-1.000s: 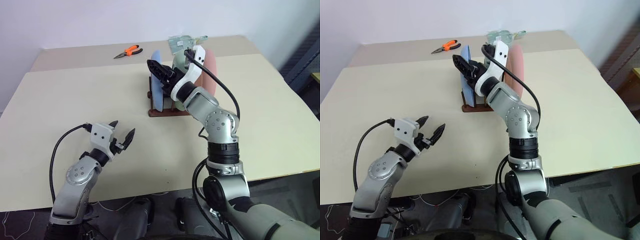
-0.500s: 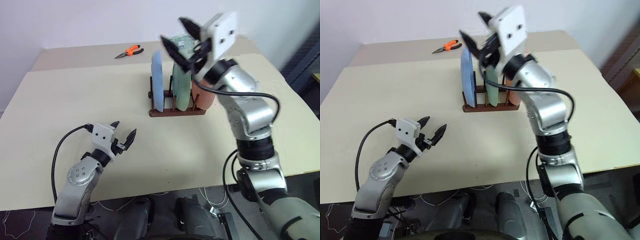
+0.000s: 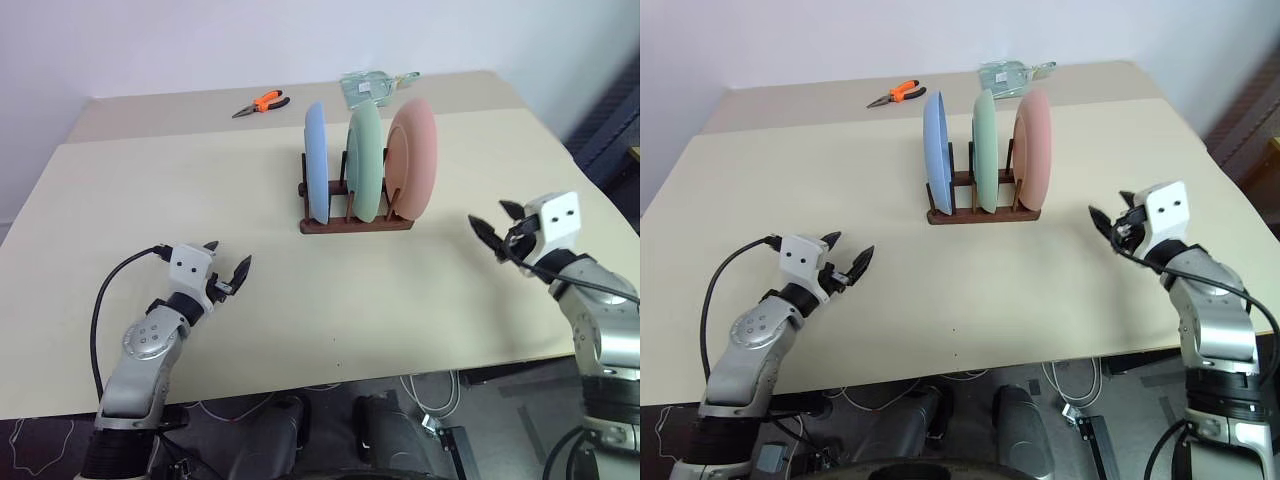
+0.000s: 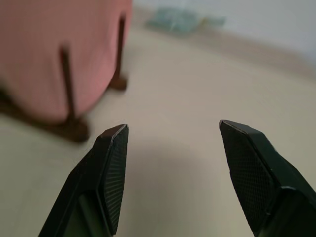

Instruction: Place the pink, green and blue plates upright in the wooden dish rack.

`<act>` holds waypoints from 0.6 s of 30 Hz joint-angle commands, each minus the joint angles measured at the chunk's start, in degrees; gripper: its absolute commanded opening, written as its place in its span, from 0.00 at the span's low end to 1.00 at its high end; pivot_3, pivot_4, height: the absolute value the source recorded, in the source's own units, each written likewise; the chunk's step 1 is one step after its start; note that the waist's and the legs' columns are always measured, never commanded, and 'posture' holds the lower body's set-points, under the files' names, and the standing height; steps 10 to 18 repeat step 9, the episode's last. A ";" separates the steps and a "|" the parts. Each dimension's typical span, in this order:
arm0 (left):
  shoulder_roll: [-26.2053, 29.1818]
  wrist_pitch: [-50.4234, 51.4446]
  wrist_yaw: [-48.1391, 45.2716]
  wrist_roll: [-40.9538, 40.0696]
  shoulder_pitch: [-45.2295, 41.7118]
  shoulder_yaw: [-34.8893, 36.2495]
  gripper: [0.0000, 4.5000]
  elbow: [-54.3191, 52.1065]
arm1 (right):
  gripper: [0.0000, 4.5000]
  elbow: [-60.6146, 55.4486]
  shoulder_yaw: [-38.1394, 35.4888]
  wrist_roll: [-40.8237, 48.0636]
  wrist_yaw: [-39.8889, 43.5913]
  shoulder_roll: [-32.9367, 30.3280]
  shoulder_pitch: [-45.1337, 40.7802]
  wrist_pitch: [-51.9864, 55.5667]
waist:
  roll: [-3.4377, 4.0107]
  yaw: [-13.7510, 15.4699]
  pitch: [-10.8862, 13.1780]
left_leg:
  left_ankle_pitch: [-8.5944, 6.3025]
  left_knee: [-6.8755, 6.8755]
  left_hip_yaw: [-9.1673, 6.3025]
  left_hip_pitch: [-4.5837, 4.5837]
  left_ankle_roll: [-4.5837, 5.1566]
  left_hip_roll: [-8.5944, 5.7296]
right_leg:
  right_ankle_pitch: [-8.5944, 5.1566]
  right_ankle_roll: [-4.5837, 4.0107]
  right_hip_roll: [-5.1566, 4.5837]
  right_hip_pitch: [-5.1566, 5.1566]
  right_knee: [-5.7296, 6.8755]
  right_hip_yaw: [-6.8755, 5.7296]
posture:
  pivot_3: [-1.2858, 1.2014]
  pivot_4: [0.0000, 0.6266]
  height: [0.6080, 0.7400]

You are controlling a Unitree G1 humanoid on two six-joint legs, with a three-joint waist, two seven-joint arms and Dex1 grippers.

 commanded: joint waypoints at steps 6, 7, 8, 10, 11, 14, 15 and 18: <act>0.22 -1.10 0.96 1.46 2.02 1.93 0.80 -2.04 | 0.66 3.68 1.65 -1.79 0.22 0.79 -2.54 -3.62 | -0.04 0.70 -0.01 | -0.03 0.04 -0.01 0.00 -0.03 0.00 | -0.01 0.02 -0.02 0.06 -0.05 -0.05 | 0.52 0.24 0.90; 0.04 -1.02 1.37 1.61 2.38 2.11 0.80 -2.21 | 0.66 4.70 2.08 -2.42 -0.09 0.86 -3.40 -4.21 | -0.04 0.70 -0.01 | -0.03 0.04 -0.01 0.00 -0.03 0.00 | -0.01 0.03 -0.03 0.06 -0.06 -0.05 | 0.52 0.24 0.90; -0.14 -0.96 1.75 1.73 2.59 2.25 0.80 -2.26 | 0.66 5.55 2.40 -2.78 -0.23 0.93 -4.16 -4.60 | -0.04 0.71 -0.01 | -0.03 0.05 -0.01 0.00 -0.03 -0.01 | -0.01 0.02 -0.04 0.06 -0.05 -0.05 | 0.52 0.24 0.90; -0.26 -0.93 2.00 1.81 2.67 2.28 0.80 -2.27 | 0.66 6.12 2.54 -2.95 -0.24 0.99 -4.64 -4.87 | -0.04 0.71 -0.01 | -0.03 0.05 -0.01 0.00 -0.03 -0.01 | -0.01 0.02 -0.04 0.06 -0.05 -0.05 | 0.52 0.24 0.90; -0.26 -0.93 2.00 1.81 2.67 2.28 0.80 -2.27 | 0.66 6.12 2.54 -2.95 -0.24 0.99 -4.64 -4.87 | -0.04 0.71 -0.01 | -0.03 0.05 -0.01 0.00 -0.03 -0.01 | -0.01 0.02 -0.04 0.06 -0.05 -0.05 | 0.52 0.24 0.90; -0.26 -0.93 2.00 1.81 2.67 2.28 0.80 -2.27 | 0.66 6.12 2.54 -2.95 -0.24 0.99 -4.64 -4.87 | -0.04 0.71 -0.01 | -0.03 0.05 -0.01 0.00 -0.03 -0.01 | -0.01 0.02 -0.04 0.06 -0.05 -0.05 | 0.52 0.24 0.90; -0.26 -0.93 2.00 1.81 2.67 2.28 0.80 -2.27 | 0.66 6.12 2.54 -2.95 -0.24 0.99 -4.64 -4.87 | -0.04 0.71 -0.01 | -0.03 0.05 -0.01 0.00 -0.03 -0.01 | -0.01 0.02 -0.04 0.06 -0.05 -0.05 | 0.52 0.24 0.90; -0.26 -0.93 2.00 1.81 2.67 2.28 0.80 -2.27 | 0.66 6.12 2.54 -2.95 -0.24 0.99 -4.64 -4.87 | -0.04 0.71 -0.01 | -0.03 0.05 -0.01 0.00 -0.03 -0.01 | -0.01 0.02 -0.04 0.06 -0.05 -0.05 | 0.52 0.24 0.90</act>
